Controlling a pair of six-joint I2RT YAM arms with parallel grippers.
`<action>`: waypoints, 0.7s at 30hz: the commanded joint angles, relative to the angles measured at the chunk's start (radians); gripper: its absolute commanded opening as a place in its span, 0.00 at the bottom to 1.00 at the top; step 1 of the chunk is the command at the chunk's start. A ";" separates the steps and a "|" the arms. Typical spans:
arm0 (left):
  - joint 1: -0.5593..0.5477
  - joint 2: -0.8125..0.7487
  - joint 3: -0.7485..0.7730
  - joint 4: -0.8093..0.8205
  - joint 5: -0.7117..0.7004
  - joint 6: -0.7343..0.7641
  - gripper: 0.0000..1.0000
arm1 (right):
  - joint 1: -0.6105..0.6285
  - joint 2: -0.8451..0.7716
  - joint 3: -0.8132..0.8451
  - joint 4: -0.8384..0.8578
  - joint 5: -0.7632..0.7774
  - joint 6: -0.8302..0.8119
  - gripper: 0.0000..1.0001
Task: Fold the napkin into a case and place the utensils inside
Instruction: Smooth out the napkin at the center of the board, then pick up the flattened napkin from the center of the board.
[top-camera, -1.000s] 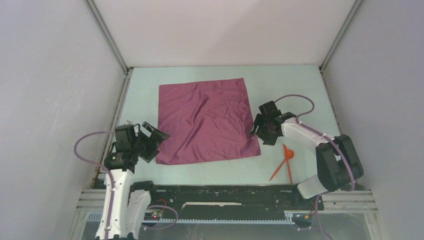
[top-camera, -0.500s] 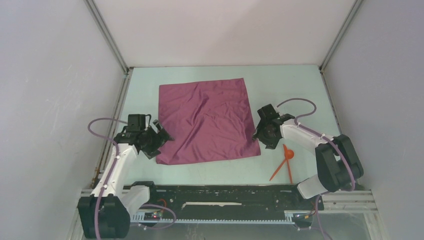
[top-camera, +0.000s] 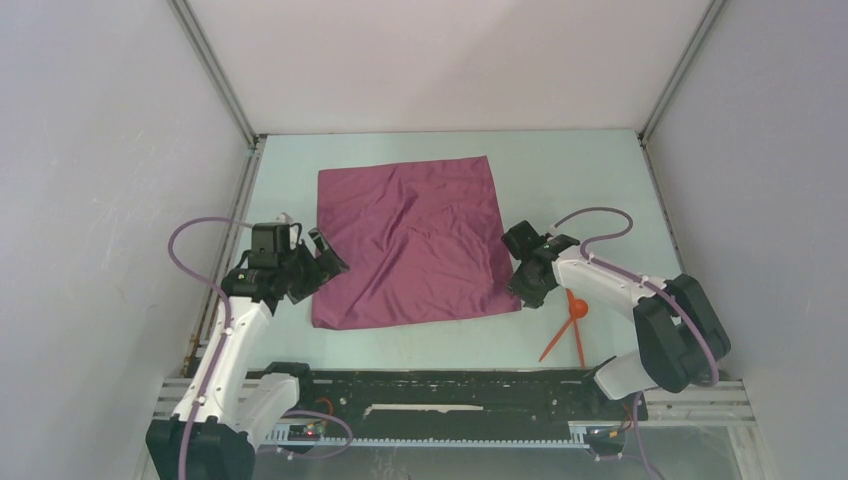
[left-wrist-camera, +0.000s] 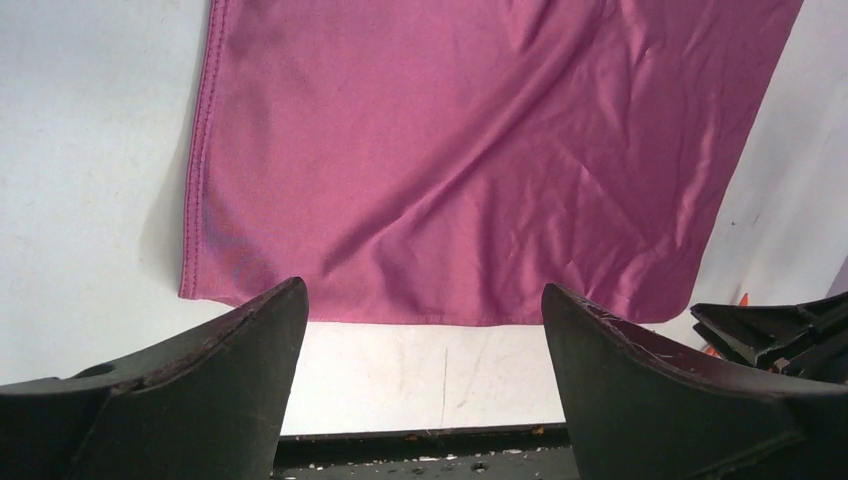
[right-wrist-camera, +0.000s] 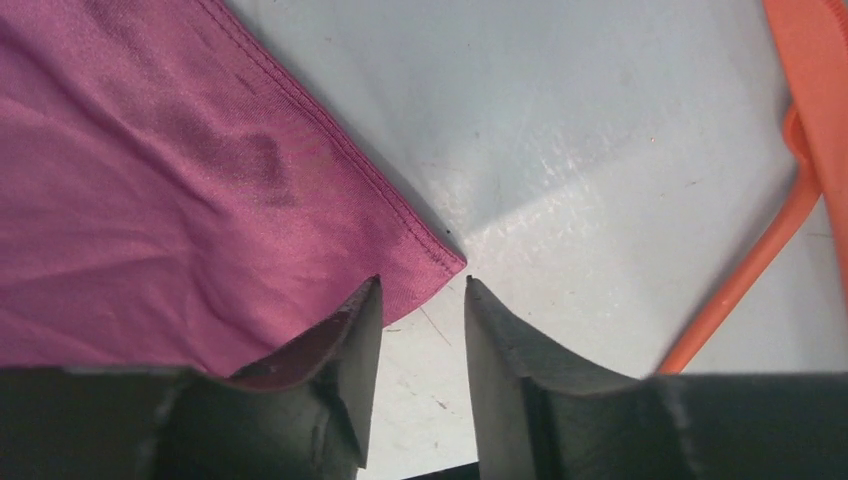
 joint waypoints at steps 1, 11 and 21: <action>-0.010 0.002 0.025 0.020 0.001 0.053 0.94 | 0.005 -0.009 -0.004 -0.015 0.015 0.077 0.39; -0.011 0.015 0.039 0.033 0.010 0.079 0.94 | 0.021 0.021 -0.005 -0.033 0.018 0.126 0.51; -0.010 0.022 0.040 0.039 0.015 0.094 0.94 | 0.024 0.074 -0.006 -0.016 0.009 0.140 0.49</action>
